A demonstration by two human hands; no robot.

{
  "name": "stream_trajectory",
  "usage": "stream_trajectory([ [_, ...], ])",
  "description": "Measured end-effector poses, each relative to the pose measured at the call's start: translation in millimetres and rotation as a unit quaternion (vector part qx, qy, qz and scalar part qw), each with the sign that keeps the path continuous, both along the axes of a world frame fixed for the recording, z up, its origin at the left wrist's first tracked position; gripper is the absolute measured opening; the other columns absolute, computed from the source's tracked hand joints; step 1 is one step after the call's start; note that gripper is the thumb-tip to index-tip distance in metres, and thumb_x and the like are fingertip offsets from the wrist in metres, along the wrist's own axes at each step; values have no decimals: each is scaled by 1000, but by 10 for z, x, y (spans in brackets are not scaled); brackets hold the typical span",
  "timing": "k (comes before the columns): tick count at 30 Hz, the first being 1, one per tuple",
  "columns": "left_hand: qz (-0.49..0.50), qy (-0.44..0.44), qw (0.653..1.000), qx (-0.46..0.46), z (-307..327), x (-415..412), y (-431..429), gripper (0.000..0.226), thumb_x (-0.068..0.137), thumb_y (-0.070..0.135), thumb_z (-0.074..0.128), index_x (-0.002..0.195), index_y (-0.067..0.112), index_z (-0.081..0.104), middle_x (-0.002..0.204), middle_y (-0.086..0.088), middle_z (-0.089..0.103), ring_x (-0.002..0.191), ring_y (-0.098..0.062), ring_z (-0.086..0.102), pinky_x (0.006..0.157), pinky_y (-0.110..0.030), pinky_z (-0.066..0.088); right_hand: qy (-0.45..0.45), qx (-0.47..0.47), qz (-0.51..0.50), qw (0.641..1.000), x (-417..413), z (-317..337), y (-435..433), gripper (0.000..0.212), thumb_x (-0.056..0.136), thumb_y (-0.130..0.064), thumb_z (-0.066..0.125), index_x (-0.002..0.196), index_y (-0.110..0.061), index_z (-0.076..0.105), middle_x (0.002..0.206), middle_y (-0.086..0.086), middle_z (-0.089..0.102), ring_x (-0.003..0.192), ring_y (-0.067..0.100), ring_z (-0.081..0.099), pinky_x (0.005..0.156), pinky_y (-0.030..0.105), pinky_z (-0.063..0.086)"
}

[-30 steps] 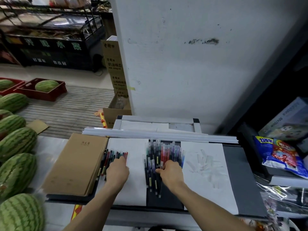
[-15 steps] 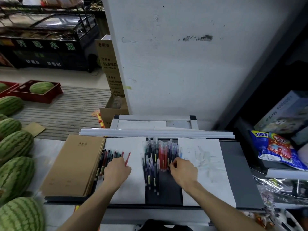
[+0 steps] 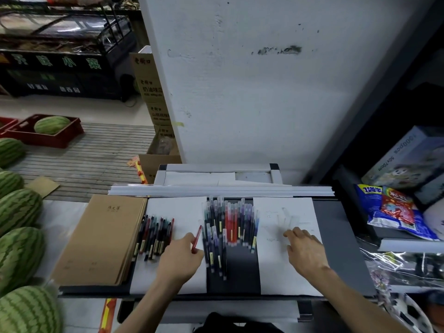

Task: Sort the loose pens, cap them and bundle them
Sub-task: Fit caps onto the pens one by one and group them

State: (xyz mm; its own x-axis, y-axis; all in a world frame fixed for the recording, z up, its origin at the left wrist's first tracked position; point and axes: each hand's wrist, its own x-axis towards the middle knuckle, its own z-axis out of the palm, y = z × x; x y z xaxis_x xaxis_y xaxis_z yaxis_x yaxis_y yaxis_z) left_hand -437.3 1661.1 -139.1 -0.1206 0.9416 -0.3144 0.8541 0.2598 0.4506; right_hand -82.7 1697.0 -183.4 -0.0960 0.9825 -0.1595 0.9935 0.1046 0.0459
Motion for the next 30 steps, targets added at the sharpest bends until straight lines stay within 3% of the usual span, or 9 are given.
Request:
stream_trajectory([
  [2, -11, -13, 1000, -1, 6, 61, -28, 12, 89, 31, 57, 98, 24, 54, 74, -1, 65, 68, -22, 61, 57, -36, 45, -7, 4, 0, 1000, -46, 6, 49, 47, 97, -14, 49, 142, -28, 52, 134, -10, 58, 124, 13, 55, 104, 26, 44],
  [5, -19, -26, 999, 0, 5, 114, -54, 9, 89, 30, 55, 94, 23, 52, 75, -1, 63, 69, -22, 59, 57, -36, 44, -34, 9, 16, 999, -61, 11, 81, 45, 97, -14, 49, 141, -25, 54, 132, -8, 62, 125, 17, 56, 107, 30, 41],
  [10, -39, -47, 998, 3, -34, 177, -96, 10, 94, 23, 51, 87, 18, 54, 71, -5, 61, 66, -29, 58, 58, -45, 43, -33, 40, 29, 998, 10, -12, 75, 43, 90, -9, 61, 131, -22, 67, 112, -4, 73, 109, 23, 65, 97, 36, 48],
  [12, -33, -65, 997, 3, -2, 222, -100, 15, 96, 24, 51, 82, 19, 53, 68, -5, 60, 62, -26, 56, 57, -45, 43, 5, 48, 37, 998, 18, -13, 78, 41, 92, -10, 61, 131, -22, 66, 113, -4, 73, 110, 23, 65, 98, 36, 48],
  [14, -20, -98, 995, 6, 68, 290, -116, 20, 98, 26, 52, 80, 18, 55, 67, -5, 62, 61, -24, 57, 56, -44, 43, 113, 49, 22, 992, -36, 46, 66, 36, 95, -13, 62, 130, -22, 66, 114, -4, 72, 109, 22, 65, 96, 35, 50],
  [18, -40, -205, 978, 21, 317, 442, -184, 27, 104, 38, 52, 83, 20, 55, 65, -1, 61, 51, -10, 47, 52, -30, 37, 399, 26, -62, 914, -279, 382, -14, 22, 100, -18, 65, 119, -27, 71, 102, -16, 69, 91, 5, 65, 83, 23, 55],
  [22, -87, -273, 956, 57, 653, 561, -228, 36, 103, 56, 44, 97, 25, 60, 60, 4, 52, 50, -6, 41, 50, -20, 32, 555, -34, -98, 825, -508, 837, -87, 12, 102, -25, 66, 109, -33, 71, 90, -10, 73, 84, 12, 70, 80, 27, 56],
  [27, -118, -256, 954, 102, 946, 615, -240, 22, 109, 47, 46, 102, 34, 62, 66, 4, 55, 50, -9, 51, 51, -18, 36, 664, -67, -67, 742, -674, 1268, -249, 15, 102, -12, 65, 107, -21, 75, 84, -6, 71, 76, 15, 63, 77, 23, 52],
  [30, -143, -191, 962, 131, 1065, 578, -237, 20, 108, 49, 44, 109, 39, 62, 76, 8, 59, 64, -13, 56, 57, -31, 45, 653, -81, -39, 752, -690, 1417, -314, 20, 100, -9, 66, 106, -24, 78, 88, -10, 72, 78, 9, 61, 77, 17, 49],
])
